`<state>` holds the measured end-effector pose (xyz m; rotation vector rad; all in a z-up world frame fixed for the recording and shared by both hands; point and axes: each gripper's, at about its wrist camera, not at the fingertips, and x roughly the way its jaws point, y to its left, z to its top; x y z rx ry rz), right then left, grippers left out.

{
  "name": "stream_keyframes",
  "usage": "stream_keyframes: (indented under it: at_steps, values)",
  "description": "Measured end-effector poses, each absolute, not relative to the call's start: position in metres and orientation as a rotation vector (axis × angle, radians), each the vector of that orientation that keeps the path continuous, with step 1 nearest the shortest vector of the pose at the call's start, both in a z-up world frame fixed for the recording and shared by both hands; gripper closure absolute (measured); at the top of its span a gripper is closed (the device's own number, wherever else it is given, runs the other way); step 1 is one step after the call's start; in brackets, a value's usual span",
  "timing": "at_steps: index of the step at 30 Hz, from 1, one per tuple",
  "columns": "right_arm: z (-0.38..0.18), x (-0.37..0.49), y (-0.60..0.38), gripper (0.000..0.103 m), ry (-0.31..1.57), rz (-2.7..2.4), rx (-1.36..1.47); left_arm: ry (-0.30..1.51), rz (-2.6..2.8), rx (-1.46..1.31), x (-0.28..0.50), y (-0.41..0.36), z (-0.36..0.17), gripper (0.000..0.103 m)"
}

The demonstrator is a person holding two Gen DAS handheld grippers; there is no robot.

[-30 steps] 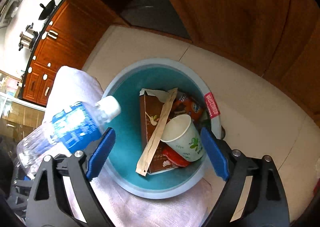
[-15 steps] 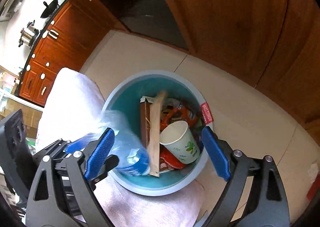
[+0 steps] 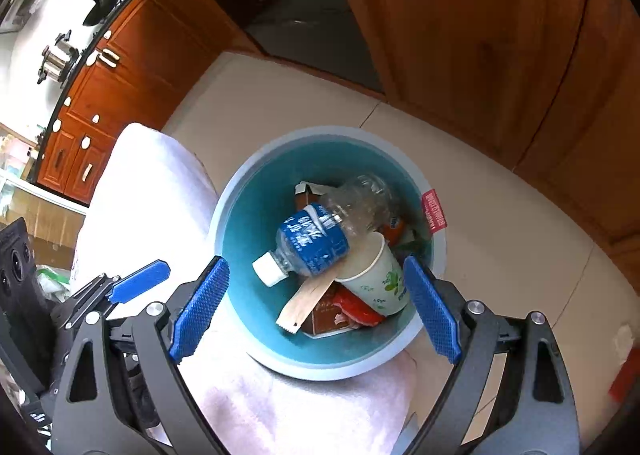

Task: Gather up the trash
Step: 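Withdraw both open tools from above the teal bin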

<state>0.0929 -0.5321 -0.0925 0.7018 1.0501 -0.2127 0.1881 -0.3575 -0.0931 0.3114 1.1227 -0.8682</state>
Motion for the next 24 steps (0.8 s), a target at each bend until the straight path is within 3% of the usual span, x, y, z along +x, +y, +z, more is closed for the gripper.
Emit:
stream_keyframes:
  at_steps: [14,24]
  values:
    - [-0.05,0.089,-0.473,0.018,1.045,-0.137,0.619,1.066,-0.813,0.228,0.171,-0.292,-0.056,0.022]
    - [-0.019,0.105,-0.374,0.018,1.064,0.016,0.508,1.0,-0.655,0.129,0.156,-0.176,-0.023,0.012]
